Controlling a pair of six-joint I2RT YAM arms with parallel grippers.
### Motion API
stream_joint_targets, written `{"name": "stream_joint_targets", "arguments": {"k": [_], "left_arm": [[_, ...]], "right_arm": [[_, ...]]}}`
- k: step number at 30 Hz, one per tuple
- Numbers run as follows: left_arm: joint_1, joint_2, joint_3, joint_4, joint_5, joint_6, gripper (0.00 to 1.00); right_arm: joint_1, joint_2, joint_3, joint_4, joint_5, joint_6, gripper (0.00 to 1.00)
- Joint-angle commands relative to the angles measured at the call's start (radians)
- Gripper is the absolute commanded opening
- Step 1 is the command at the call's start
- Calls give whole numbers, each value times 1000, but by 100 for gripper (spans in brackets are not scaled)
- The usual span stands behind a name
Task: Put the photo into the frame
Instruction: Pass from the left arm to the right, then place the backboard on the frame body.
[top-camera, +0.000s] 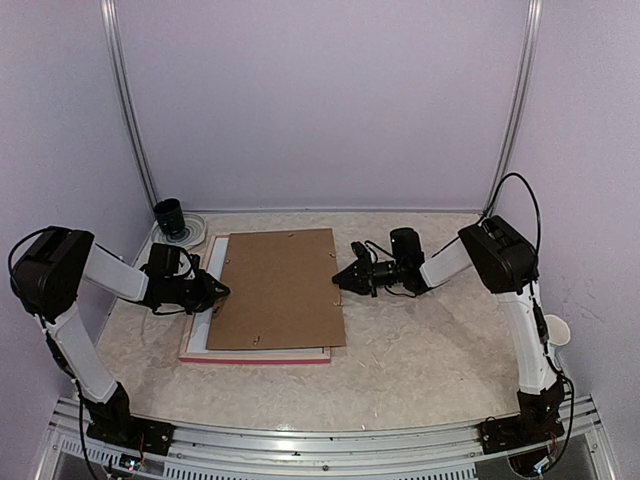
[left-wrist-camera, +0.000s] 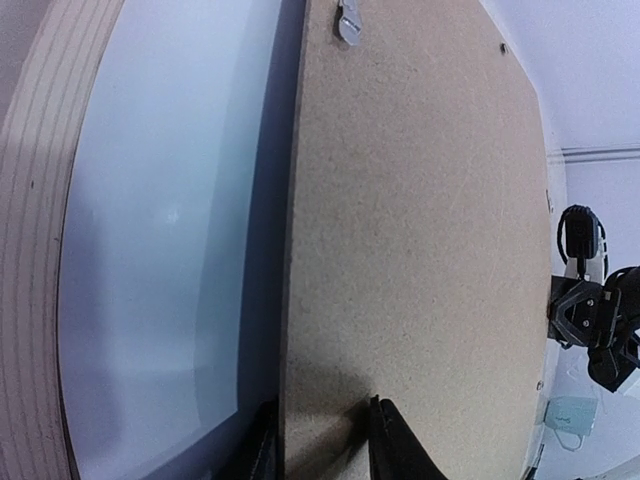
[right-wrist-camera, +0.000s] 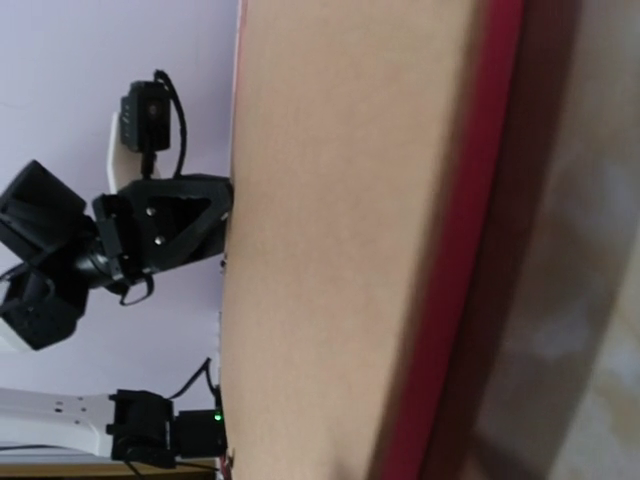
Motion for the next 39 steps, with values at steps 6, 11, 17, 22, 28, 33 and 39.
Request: {"name": "stream_joint_targets", "arguments": {"k": [6, 11, 17, 22, 28, 33, 39], "left_arm": [[6, 12, -22, -58, -31, -3, 33], [7, -14, -22, -56, -22, -18, 49], [9, -79, -16, -64, -9, -40, 62], [12, -139, -1, -116, -43, -34, 74], [22, -206, -3, -189, -169, -5, 79], [47, -212, -37, -180, -231, -11, 80], [64, -162, -63, -125, -248, -22, 80]], "right_arm": [[15, 69, -57, 219, -74, 121, 6], [7, 85, -90, 331, -83, 180, 5], [-4, 100, -117, 423, -94, 237, 4], [-15, 99, -126, 416, -108, 251, 3], [-22, 92, -123, 403, -124, 270, 3], [-25, 89, -119, 397, -135, 292, 3], [-29, 89, -119, 431, -147, 355, 3]]}}
